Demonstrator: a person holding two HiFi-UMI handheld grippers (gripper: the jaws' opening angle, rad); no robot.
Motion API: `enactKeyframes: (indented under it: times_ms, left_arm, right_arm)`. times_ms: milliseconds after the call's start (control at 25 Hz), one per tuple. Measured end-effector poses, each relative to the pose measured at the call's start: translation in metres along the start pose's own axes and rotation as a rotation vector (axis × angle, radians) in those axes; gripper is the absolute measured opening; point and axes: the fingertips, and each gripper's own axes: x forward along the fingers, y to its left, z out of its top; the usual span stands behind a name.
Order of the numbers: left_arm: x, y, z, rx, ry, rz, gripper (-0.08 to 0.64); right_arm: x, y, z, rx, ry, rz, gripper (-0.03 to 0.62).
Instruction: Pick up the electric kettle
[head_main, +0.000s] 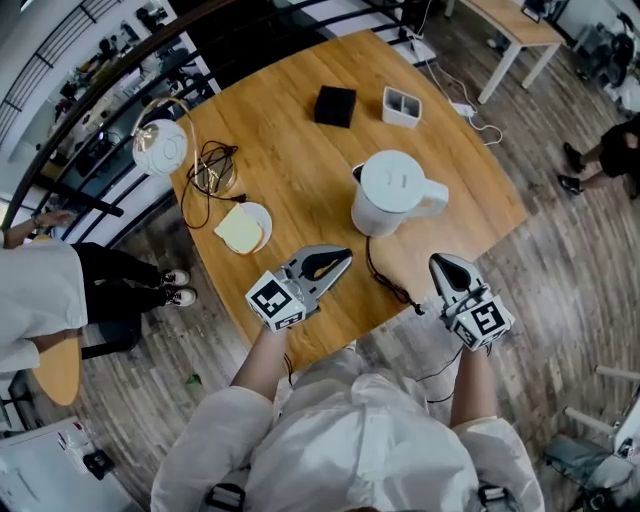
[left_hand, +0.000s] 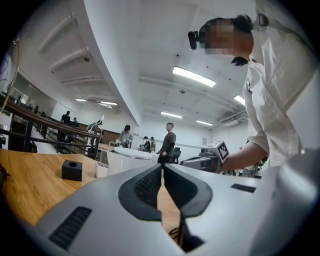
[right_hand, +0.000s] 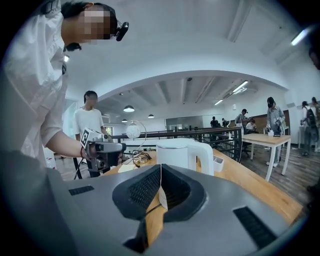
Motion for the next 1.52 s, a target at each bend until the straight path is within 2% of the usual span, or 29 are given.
enactKeyframes:
  times_ms: [520, 1200, 1520]
  left_arm:
    - [0.014, 0.016, -0.014, -0.002, 0.006, -0.02, 0.008]
    - [0.044, 0.038, -0.037, 0.006, 0.044, -0.005, 0.008]
    - [0.048, 0.046, -0.037, 0.016, 0.056, 0.001, 0.009]
  right_arm:
    - [0.01, -0.01, -0.021, 0.02, 0.052, -0.01, 0.011]
    - [0.038, -0.037, -0.036, 0.024, 0.059, 0.046, 0.011]
    - [0.042, -0.047, -0.032, 0.031, 0.036, 0.03, 0.011]
